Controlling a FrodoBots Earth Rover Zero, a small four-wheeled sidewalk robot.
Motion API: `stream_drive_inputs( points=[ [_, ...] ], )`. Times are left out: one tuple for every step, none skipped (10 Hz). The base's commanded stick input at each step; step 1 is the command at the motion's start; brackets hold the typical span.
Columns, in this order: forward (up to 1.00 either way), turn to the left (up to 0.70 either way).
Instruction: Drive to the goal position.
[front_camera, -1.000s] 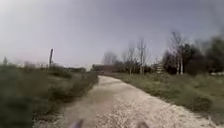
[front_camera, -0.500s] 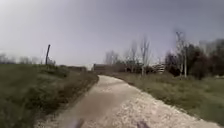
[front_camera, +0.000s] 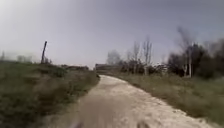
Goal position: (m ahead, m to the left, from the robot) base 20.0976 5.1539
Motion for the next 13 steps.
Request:
stream_drive_inputs(
  points=[
    [1.00,0.00],
    [1.00,0.00],
    [1.00,0.00],
    [1.00,0.00],
    [1.00,0.00],
    [1.00,0.00],
    [1.00,0.00],
    [1.00,0.00],
    [1.00,0.00],
    [1.00,0.00],
    [1.00,0.00],
    [1.00,0.00],
    [1.00,0.00]
  ],
)
